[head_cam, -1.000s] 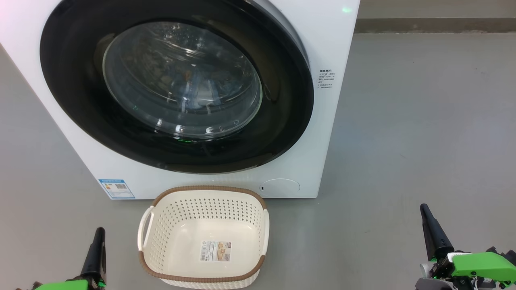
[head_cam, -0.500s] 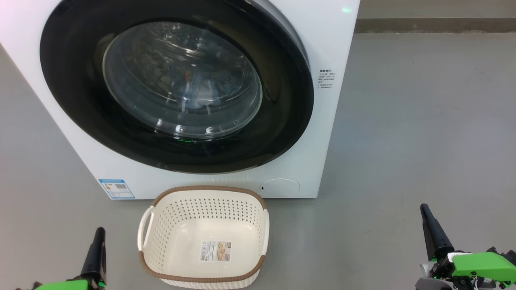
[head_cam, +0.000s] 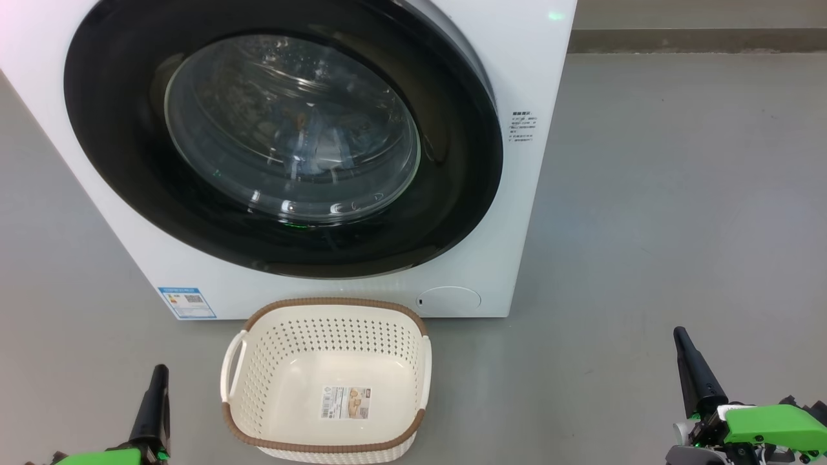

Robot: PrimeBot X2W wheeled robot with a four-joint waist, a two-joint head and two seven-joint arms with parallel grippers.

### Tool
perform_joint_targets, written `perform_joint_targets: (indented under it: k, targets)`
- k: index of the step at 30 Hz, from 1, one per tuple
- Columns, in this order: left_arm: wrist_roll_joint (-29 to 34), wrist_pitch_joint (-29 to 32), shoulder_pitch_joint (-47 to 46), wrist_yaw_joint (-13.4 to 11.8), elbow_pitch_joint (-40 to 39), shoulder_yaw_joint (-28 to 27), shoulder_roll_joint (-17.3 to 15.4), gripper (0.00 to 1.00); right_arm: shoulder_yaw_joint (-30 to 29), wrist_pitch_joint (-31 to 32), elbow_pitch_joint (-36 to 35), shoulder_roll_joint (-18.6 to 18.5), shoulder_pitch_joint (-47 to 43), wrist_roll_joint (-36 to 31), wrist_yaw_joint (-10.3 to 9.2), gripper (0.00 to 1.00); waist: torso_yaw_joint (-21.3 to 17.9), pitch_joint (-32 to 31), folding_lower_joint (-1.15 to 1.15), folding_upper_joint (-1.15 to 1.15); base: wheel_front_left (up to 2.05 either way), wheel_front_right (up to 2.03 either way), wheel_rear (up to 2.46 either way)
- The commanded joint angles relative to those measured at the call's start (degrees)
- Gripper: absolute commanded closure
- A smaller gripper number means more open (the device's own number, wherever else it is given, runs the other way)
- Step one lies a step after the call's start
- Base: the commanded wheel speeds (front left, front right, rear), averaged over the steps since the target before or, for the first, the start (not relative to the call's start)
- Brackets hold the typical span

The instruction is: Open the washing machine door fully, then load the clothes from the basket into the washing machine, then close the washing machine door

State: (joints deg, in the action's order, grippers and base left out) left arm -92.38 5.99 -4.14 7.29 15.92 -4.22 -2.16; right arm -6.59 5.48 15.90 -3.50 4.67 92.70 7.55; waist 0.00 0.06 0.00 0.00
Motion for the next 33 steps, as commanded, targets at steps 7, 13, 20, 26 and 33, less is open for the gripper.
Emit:
perform_joint_targets:
  k: [7, 13, 20, 26, 33]
  targets:
    - [0.03, 0.30, -2.35, 0.20, -1.60, -2.07, -0.94, 1.00, 0.80, 0.41, -1.65, 0.04, 1.76, 0.09, -0.06, 1.00, 0.00, 0.00, 0.00, 0.00, 0.00, 0.00, 0.00]
    - [0.04, 0.32, -2.35, 0.20, -1.60, -2.09, -0.93, 1.00, 0.77, 0.44, -1.65, 0.06, 1.76, 0.06, -0.06, 1.00, 0.00, 0.00, 0.00, 0.00, 0.00, 0.00, 0.00]
    - [0.06, 0.33, -2.35, 0.20, -1.60, -2.11, -0.92, 1.00, 0.72, 0.48, -1.65, 0.10, 1.77, 0.02, -0.06, 1.00, 0.00, 0.00, 0.00, 0.00, 0.00, 0.00, 0.00]
    - [0.07, 0.34, -2.35, 0.20, -1.61, -2.13, -0.91, 1.00, 0.68, 0.51, -1.65, 0.12, 1.77, -0.01, -0.06, 1.00, 0.00, 0.00, 0.00, 0.00, 0.00, 0.00, 0.00]
    - [0.08, 0.36, -2.35, 0.20, -1.61, -2.14, -0.89, 1.00, 0.64, 0.54, -1.65, 0.15, 1.78, -0.05, -0.06, 1.00, 0.00, 0.00, 0.00, 0.00, 0.00, 0.00, 0.00]
